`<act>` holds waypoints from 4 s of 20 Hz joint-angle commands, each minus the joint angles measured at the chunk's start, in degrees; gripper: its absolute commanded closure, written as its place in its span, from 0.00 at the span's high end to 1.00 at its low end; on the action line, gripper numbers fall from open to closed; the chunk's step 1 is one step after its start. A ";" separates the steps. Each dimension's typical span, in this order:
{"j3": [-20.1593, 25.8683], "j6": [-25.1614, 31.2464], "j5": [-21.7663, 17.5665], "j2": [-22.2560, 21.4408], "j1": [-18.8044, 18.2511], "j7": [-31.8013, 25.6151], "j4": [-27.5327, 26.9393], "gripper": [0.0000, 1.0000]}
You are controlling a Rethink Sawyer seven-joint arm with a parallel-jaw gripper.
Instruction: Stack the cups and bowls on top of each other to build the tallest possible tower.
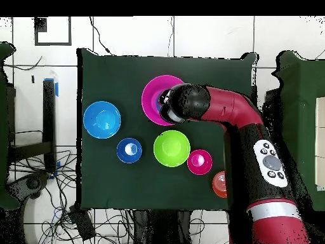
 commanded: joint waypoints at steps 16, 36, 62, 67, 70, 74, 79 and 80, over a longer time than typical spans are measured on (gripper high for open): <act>1.86 -4.58 -2.59 2.10 1.47 -2.45 0.81 0.00; 2.46 -6.24 -3.58 5.23 1.10 -3.76 -2.19 0.00; 1.89 -5.65 -4.11 2.41 1.11 -3.97 -0.24 1.00; 1.33 -4.42 -2.68 -1.79 1.46 -1.83 4.63 1.00; 1.08 -5.17 -1.65 -3.96 2.07 0.49 8.05 1.00; 1.02 -6.68 -0.50 -5.03 2.83 3.20 10.66 1.00; 1.22 -7.96 0.91 -4.42 3.44 4.77 11.27 1.00; 1.16 -8.20 1.16 -4.41 3.58 4.94 11.44 1.00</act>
